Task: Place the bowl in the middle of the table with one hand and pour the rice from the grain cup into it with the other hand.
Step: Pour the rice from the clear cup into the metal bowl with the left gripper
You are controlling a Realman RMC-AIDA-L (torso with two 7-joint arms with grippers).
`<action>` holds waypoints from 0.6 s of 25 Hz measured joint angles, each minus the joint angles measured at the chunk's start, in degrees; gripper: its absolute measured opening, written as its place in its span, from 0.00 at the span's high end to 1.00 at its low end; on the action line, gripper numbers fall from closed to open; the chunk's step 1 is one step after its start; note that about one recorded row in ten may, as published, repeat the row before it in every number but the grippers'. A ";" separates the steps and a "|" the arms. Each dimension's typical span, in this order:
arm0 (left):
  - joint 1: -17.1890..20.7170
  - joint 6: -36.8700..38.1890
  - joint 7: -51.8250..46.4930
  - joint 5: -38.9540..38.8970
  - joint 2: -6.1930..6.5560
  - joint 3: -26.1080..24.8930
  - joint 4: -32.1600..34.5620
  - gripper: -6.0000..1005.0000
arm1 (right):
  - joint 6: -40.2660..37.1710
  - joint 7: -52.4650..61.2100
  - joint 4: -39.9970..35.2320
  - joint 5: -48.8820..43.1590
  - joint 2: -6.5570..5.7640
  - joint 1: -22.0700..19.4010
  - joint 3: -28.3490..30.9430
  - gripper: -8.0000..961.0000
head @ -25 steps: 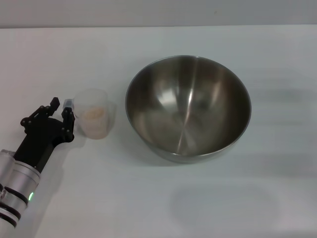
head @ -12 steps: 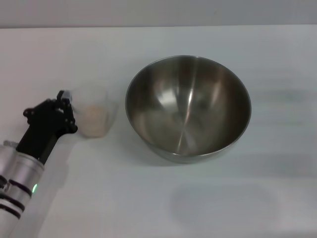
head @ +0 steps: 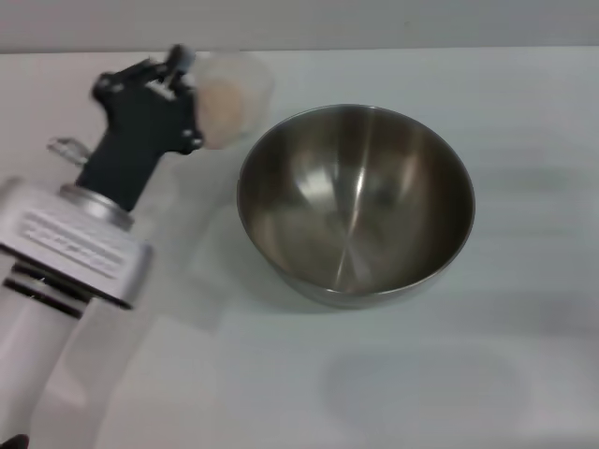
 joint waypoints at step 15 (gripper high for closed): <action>-4.55 -0.67 51.94 15.57 0.00 3.48 -0.76 0.97 | -0.76 -0.15 0.02 0.00 0.14 -0.01 0.00 0.49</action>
